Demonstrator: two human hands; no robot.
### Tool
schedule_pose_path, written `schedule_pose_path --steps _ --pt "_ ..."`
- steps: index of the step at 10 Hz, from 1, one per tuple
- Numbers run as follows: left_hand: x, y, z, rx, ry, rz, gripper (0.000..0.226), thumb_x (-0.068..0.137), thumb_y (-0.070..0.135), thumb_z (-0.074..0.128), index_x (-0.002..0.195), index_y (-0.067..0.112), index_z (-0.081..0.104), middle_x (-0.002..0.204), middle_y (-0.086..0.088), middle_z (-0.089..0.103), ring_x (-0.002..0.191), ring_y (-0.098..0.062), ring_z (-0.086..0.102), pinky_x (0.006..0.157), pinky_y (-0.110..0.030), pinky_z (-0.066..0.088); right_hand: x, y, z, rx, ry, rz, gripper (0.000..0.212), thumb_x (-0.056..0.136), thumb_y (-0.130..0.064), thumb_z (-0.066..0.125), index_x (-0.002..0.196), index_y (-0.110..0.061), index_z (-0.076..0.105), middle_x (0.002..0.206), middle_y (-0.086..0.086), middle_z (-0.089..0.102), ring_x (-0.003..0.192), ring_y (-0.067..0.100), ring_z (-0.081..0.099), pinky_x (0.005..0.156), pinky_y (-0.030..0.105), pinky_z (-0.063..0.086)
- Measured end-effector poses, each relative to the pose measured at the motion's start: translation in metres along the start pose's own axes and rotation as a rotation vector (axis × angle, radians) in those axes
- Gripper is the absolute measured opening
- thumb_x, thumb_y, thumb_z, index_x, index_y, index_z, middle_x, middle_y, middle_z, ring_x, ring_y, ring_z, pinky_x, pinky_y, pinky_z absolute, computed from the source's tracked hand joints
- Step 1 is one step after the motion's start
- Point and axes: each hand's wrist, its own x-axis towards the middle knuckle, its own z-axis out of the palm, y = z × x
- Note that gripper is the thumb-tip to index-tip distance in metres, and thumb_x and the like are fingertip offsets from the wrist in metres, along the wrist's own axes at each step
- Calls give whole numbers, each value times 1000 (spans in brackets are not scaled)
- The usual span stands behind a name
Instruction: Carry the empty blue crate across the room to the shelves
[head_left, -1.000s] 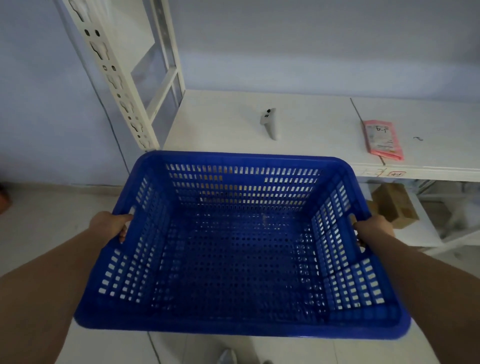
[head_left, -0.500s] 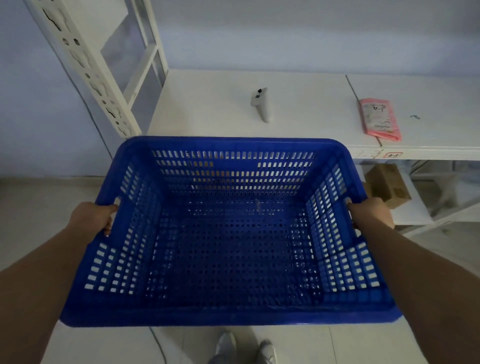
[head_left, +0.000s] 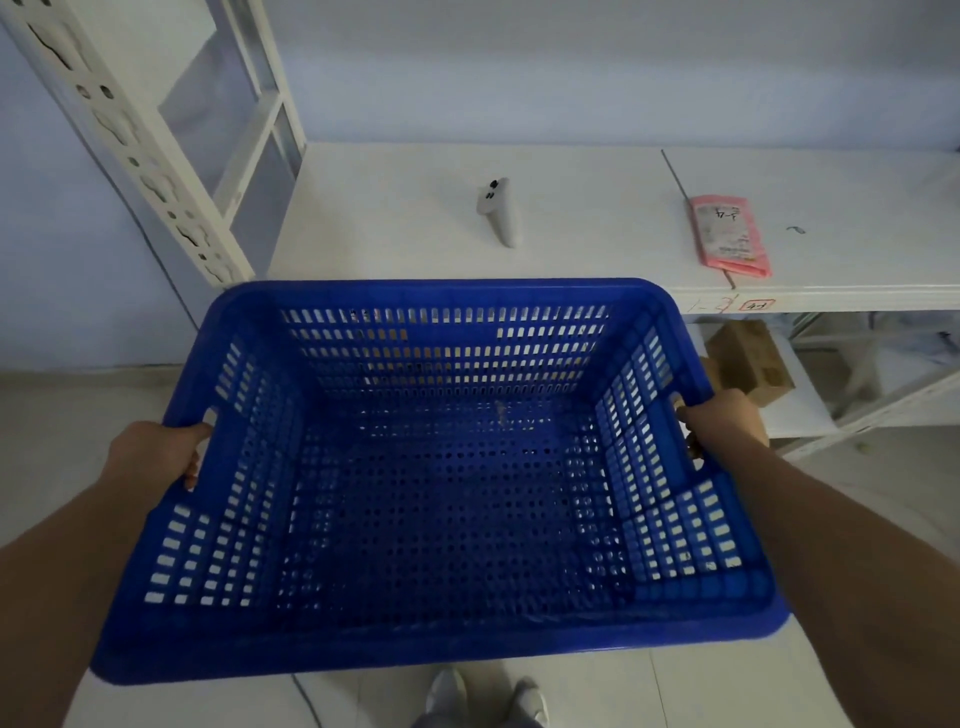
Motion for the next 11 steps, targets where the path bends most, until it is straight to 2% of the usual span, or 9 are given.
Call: schedule_pose_path --steps 2,4,5,6,7,8,9,10,11 --pt "-3 3 0 8 16 -2 32 85 23 63 63 0 56 59 -19 55 52 -31 50 74 -47 52 2 0 2 9 34 3 21 86 -25 61 83 -4 59 74 15 72 64 29 71 71 43 60" --pt "-24 5 -1 205 63 133 25 86 25 60 72 4 53 73 -19 59 63 -32 57 58 -34 48 -13 1 2 -52 70 -98 39 90 -38 57 106 -2 61 86 11 67 74 28 65 64 34 51" --pt "-34 13 6 397 142 179 54 82 34 62 117 -7 53 112 -27 58 94 -42 60 77 -50 55 -26 2 3 -123 116 -151 42 94 -35 53 120 -2 52 102 17 64 83 32 61 67 36 45" --pt "-52 23 13 502 187 251 67 86 32 58 137 -7 37 135 -27 44 117 -42 50 94 -51 47 -40 2 3 -173 139 -198 41 95 -26 53 128 -2 46 122 20 59 107 37 61 80 44 50" --pt "-73 35 18 634 197 465 46 88 29 53 123 -1 49 125 -22 52 111 -37 54 92 -47 47 -51 2 -1 -257 144 -278 46 92 -14 53 135 -2 41 134 20 50 121 37 52 93 48 47" --pt "-90 47 23 720 81 593 27 89 30 47 101 8 58 104 -12 65 91 -29 61 79 -42 53 -63 2 -6 -286 161 -323 48 90 -13 52 136 -3 42 137 20 47 124 37 49 96 46 43" --pt "-115 62 31 832 25 648 26 93 29 42 99 9 57 101 -8 63 93 -26 62 75 -36 52 -75 6 -10 -125 126 -301 45 90 -16 52 134 -3 49 134 19 50 121 36 50 97 46 43" --pt "-127 71 43 872 32 700 18 93 30 42 92 13 49 100 -8 62 95 -26 62 76 -35 50 -94 16 -22 265 166 -281 35 91 -16 55 123 -3 60 119 18 62 105 34 59 91 47 49" --pt "-129 73 54 890 48 710 19 93 31 42 97 15 52 101 -6 62 98 -26 63 72 -33 44 -128 37 -59 646 354 -201 16 91 -12 56 102 -11 68 96 10 64 89 26 59 80 36 48"
